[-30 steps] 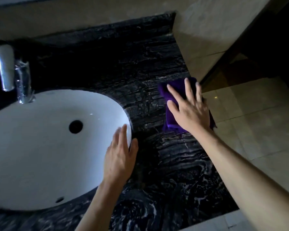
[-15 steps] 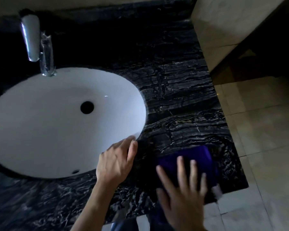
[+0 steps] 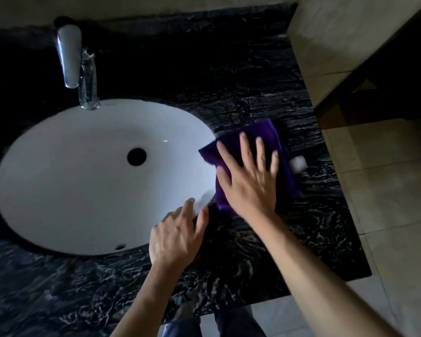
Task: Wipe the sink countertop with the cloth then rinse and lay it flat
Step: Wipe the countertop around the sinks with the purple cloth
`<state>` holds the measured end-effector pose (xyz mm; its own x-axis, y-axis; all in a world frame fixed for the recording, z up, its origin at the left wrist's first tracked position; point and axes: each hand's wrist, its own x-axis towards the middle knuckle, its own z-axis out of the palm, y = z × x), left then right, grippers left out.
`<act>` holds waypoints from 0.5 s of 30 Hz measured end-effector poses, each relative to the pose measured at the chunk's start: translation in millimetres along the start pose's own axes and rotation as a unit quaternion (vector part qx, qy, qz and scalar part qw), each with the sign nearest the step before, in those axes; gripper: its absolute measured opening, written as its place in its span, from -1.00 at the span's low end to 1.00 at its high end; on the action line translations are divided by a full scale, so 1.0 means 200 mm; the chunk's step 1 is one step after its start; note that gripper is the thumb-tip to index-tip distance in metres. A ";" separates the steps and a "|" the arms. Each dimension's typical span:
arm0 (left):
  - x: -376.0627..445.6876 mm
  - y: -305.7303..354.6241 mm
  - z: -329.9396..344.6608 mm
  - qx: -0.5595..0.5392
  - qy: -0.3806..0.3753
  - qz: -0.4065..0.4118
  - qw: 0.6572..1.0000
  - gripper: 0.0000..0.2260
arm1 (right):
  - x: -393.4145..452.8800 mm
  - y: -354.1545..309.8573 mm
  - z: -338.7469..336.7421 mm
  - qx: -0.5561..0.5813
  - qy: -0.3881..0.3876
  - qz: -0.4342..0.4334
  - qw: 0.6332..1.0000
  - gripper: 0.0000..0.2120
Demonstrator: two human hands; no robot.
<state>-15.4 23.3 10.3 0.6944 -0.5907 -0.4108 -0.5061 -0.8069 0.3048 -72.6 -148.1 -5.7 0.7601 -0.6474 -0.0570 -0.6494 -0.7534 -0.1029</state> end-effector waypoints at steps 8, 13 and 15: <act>0.01 0.02 -0.02 0.021 -0.017 0.001 1.000 -0.51 | -0.58 -0.03 0.04 -0.006 -0.003 0.042 0.999 -0.39; 0.02 0.02 -0.02 0.031 -0.018 0.010 0.999 -0.56 | -0.08 -0.05 0.04 0.004 0.015 0.075 0.997 -0.39; 0.03 0.01 -0.01 0.035 -0.020 0.020 0.999 -0.57 | 0.08 -0.04 0.05 0.001 0.024 0.067 0.997 -0.39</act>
<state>-11.6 18.2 11.0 0.6520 -0.6216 -0.4342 -0.5689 -0.7796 0.2619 -54.1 -151.7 -14.8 0.6647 -0.7468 -0.0228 -0.7448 -0.6598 -0.0997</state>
